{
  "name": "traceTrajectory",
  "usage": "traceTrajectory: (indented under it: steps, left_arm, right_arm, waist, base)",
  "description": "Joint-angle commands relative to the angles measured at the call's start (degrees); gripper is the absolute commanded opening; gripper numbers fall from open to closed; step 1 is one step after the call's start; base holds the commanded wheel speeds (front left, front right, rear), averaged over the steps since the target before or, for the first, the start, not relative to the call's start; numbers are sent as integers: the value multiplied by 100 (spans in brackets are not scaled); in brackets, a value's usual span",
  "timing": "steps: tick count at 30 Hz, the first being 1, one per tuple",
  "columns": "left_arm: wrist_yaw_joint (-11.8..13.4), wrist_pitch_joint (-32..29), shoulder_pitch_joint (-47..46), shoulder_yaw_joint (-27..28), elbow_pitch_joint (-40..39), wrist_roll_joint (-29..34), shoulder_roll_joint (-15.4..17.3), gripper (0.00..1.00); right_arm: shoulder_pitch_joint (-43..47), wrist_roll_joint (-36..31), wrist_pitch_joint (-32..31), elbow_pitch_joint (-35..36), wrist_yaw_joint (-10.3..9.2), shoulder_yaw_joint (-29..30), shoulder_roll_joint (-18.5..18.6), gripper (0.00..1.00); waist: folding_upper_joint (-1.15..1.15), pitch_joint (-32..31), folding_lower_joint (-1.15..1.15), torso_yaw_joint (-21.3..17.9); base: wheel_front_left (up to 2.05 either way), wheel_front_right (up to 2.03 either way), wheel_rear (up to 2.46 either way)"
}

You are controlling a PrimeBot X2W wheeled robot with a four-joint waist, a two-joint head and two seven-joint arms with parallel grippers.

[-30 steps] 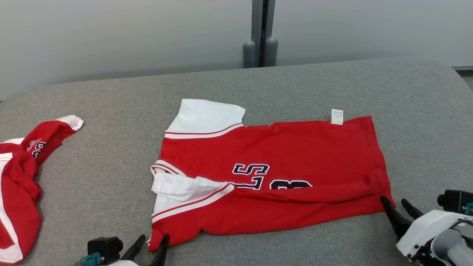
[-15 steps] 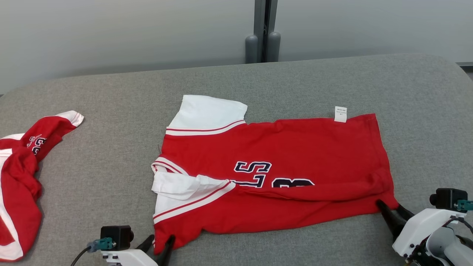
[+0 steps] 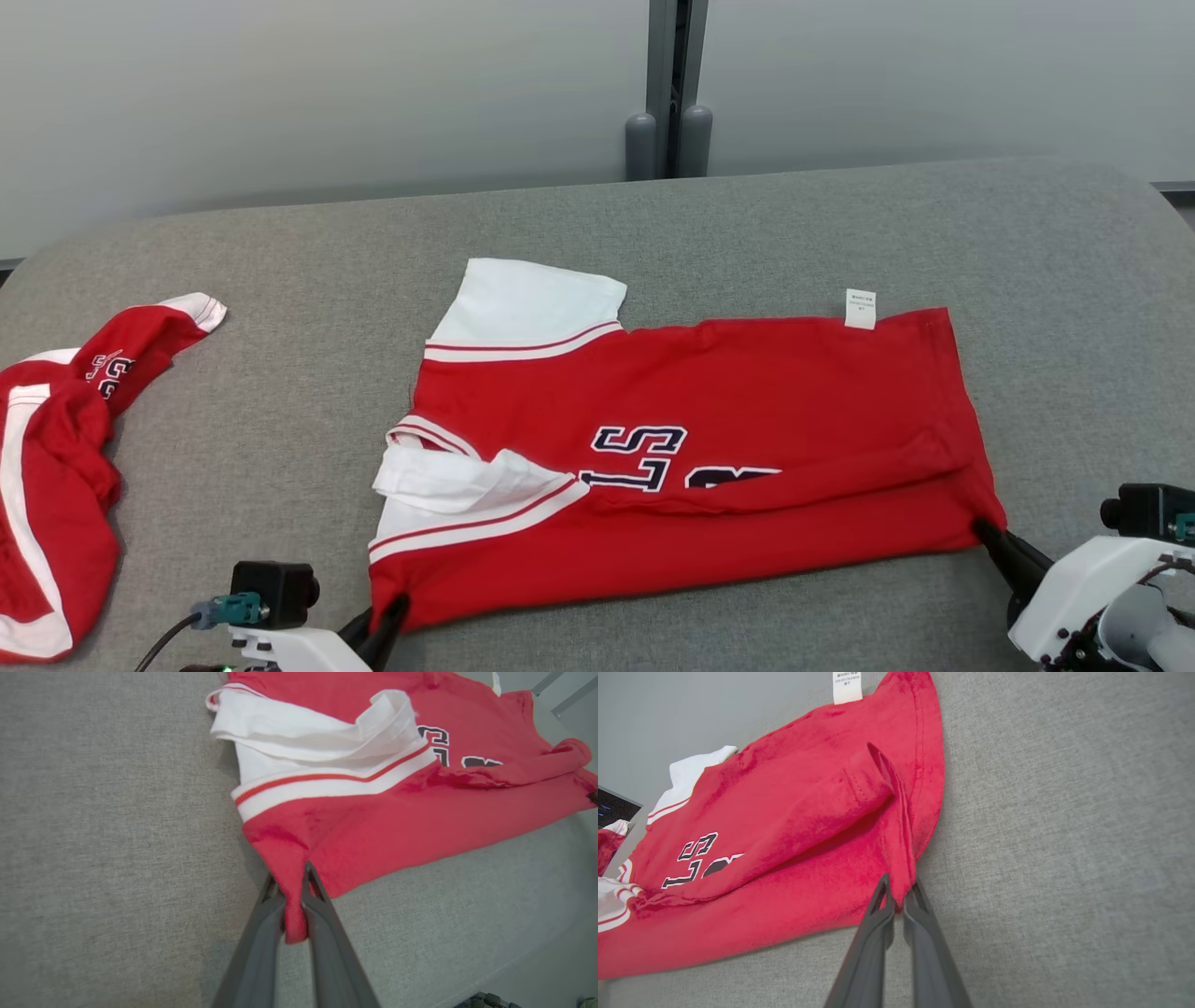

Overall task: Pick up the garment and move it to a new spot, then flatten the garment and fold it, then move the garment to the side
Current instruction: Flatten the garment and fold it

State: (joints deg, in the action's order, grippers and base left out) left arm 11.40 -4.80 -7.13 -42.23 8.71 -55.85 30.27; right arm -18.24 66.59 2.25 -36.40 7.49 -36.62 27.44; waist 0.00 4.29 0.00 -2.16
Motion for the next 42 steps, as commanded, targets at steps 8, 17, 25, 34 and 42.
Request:
traceTrajectory:
  steps: [8, 17, 25, 34, 42]
  left_arm:
    - [229, -434, 470, -93, -754, -59, 569, 0]
    - [416, -780, 879, -227, -1318, -247, 767, 0]
    - [460, -744, 833, -206, -1283, -222, 750, 100]
    - [597, -596, 676, -15, -1562, -53, 969, 100]
    - [342, -951, -374, 31, -1344, 360, 1194, 100]
  right_arm:
    - [619, 348, -522, 578, 1, 111, 461, 0]
    - [1206, 429, -1116, 886, 1, 402, 651, 0]
    - [1293, 156, -1317, 797, 1, 789, 449, 100]
    - [1387, -312, -1246, 1230, 1, 1373, 412, 100]
    - [797, -1104, -1309, 1416, 1, 2098, 132, 100]
  waist:
    - [0, -179, 0, 29]
    - [0, -229, 0, 27]
    - [0, -190, 0, 11]
    - [0, -246, 0, 4]
    - [0, -35, 0, -71]
  base:
    - [0, 0, 0]
    - [0, 0, 0]
    - [0, 0, 0]
    - [0, 0, 0]
    - [0, 0, 0]
